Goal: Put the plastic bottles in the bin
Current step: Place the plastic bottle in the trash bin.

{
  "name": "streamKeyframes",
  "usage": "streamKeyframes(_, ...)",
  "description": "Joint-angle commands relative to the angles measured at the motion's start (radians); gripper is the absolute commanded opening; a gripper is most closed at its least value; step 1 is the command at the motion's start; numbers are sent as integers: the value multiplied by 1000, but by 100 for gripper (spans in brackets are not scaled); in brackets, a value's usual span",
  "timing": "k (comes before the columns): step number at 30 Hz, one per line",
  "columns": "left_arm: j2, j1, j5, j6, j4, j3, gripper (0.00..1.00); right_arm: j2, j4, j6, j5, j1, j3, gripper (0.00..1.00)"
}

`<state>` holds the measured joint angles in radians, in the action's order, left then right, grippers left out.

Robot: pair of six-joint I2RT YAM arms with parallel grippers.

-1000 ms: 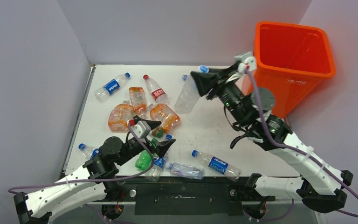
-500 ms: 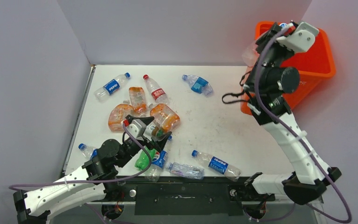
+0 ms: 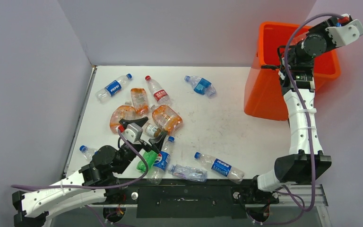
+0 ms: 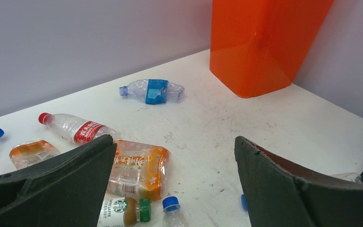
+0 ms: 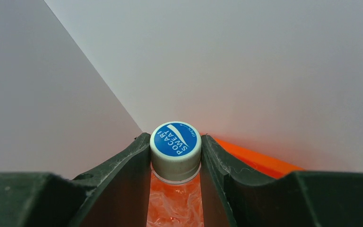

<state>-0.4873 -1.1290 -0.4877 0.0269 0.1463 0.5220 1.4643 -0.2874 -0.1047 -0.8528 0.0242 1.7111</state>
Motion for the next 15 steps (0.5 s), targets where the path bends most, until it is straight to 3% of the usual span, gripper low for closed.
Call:
streamKeyframes(1,-12,-15,-34,34,14,34,96,52,93,-209,100,41,76,5)
streamKeyframes(2,-14,-15,-32,37,13,35,96,65,106,-211,102,45,82,6)
streamKeyframes(3,-17,-15,-31,38,13,36,96,75,110,-205,98,45,87,14)
streamKeyframes(5,-21,-15,-31,41,9,38,96,90,125,-206,105,46,109,62)
streamKeyframes(6,-23,-15,-30,43,8,39,96,96,137,-208,119,46,128,77)
streamKeyframes(7,-25,-15,-31,44,7,39,96,100,148,-211,133,45,145,85)
streamKeyframes(9,-29,-15,-32,47,11,38,96,99,169,-234,162,38,176,92)
streamKeyframes(12,-41,-15,-40,53,9,39,96,82,187,-225,187,-13,219,96)
streamKeyframes(15,-49,-15,-47,56,3,42,96,27,183,-185,195,-147,208,96)
